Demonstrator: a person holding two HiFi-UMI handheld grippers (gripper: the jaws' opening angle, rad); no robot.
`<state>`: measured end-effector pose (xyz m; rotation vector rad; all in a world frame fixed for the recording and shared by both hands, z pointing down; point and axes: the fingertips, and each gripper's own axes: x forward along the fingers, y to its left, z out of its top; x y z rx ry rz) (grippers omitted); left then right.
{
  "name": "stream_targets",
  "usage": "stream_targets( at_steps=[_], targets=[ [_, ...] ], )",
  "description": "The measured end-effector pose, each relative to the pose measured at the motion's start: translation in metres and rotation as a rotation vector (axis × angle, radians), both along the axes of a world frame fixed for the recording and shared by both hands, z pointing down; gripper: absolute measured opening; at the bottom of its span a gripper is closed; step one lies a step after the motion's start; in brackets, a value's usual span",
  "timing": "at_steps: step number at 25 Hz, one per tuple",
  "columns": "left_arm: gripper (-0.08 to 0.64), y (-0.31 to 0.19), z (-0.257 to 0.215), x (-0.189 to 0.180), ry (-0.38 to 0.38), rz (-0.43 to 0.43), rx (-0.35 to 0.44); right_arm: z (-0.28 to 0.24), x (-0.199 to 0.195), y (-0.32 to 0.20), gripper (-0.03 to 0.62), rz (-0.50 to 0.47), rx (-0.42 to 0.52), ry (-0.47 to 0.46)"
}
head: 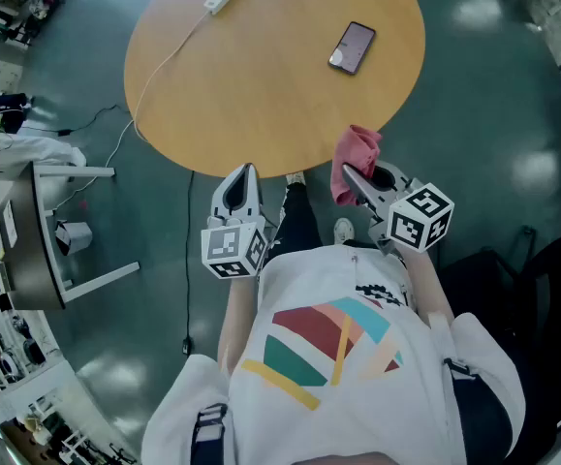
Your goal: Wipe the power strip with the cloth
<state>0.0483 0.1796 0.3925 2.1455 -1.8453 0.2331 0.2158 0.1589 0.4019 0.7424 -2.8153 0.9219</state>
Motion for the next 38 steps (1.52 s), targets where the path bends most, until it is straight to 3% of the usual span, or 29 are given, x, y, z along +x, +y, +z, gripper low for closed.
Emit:
stream_targets(
  at_steps=[3,8,9,11,13,18,21,26,29,33,38],
  targets=[
    [0.041,-0.056,-0.007,-0.04,-0.069,-0.006,0.051,0.006,-0.021,-0.025,0.039,0.005,-0.006,0.017],
    [0.043,-0.192,-0.024,-0.115,0.037,0.028,0.067,0.008,-0.059,-0.093,0.038,0.08,-0.072,0.056],
    [0.044,-0.219,-0.025,-0.131,0.035,0.025,0.069,0.005,-0.069,-0.106,0.038,0.084,-0.081,0.056],
    [0.12,-0.276,-0.024,-0.161,0.003,0.018,0.07,0.004,-0.089,-0.138,0.038,0.08,-0.096,0.071],
    [0.163,-0.328,-0.015,-0.184,-0.01,0.051,0.029,0.005,-0.111,-0.167,0.038,0.066,-0.116,0.095],
    [0.163,-0.425,0.044,-0.229,-0.076,0.165,-0.163,0.02,-0.171,-0.204,0.038,0.021,-0.186,0.104],
    [0.161,-0.473,0.075,-0.249,-0.13,0.157,-0.235,0.03,-0.19,-0.225,0.038,0.011,-0.216,0.105],
    [0.161,-0.522,0.118,-0.259,-0.339,0.153,-0.337,0.045,-0.183,-0.247,0.038,-0.032,-0.249,0.112],
    [0.161,-0.535,0.141,-0.258,-0.334,0.158,-0.412,0.057,-0.173,-0.265,0.038,-0.055,-0.247,0.125],
    [0.16,-0.538,0.141,-0.261,-0.335,0.149,-0.407,0.06,-0.166,-0.286,0.038,-0.043,-0.247,0.108],
    [0.131,-0.527,0.158,-0.258,-0.429,0.261,-0.468,0.065,-0.163,-0.286,0.038,-0.051,-0.253,0.137]
  ],
)
